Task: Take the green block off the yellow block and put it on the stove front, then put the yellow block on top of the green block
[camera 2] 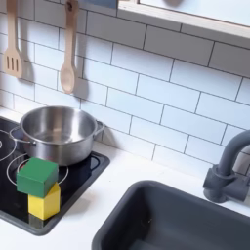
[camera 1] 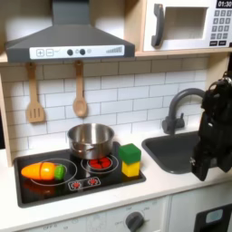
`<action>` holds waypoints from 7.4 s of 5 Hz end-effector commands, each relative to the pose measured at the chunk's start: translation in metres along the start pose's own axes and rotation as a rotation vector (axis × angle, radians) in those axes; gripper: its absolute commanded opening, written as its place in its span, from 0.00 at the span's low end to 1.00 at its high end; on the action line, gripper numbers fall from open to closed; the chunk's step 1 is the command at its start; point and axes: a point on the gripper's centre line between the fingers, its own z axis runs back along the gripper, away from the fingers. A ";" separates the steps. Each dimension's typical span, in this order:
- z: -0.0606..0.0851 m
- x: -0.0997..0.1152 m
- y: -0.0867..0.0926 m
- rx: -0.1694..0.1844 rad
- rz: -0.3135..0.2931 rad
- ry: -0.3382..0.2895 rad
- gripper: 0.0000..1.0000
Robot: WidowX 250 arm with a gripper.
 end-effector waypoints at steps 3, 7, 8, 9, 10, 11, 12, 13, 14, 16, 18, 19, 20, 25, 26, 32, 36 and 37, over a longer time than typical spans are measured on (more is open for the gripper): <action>-0.006 0.030 0.007 -0.033 0.043 -0.022 1.00; -0.024 0.081 0.019 -0.046 0.109 -0.048 1.00; -0.028 0.087 0.024 -0.040 0.118 -0.046 1.00; -0.031 0.092 0.027 -0.044 0.129 -0.044 1.00; -0.030 0.097 0.031 -0.044 0.147 -0.049 1.00; -0.032 0.101 0.035 -0.035 0.163 -0.044 1.00; -0.031 0.104 0.036 -0.033 0.171 -0.052 1.00; -0.032 0.112 0.036 -0.034 0.167 -0.060 1.00; -0.043 0.122 0.037 -0.032 0.175 -0.040 1.00; -0.053 0.142 0.043 -0.031 0.201 -0.007 1.00; -0.047 0.146 0.040 -0.055 0.213 -0.027 1.00; -0.047 0.146 0.033 -0.059 0.203 -0.030 1.00; -0.052 0.148 0.035 -0.049 0.213 -0.022 1.00; -0.070 0.158 0.042 -0.027 0.242 0.011 1.00; -0.075 0.160 0.042 -0.024 0.238 0.026 1.00; -0.084 0.165 0.053 -0.042 0.259 -0.001 0.98; -0.084 0.161 0.052 -0.029 0.272 -0.002 0.00; -0.082 0.161 0.059 -0.025 0.285 -0.010 0.00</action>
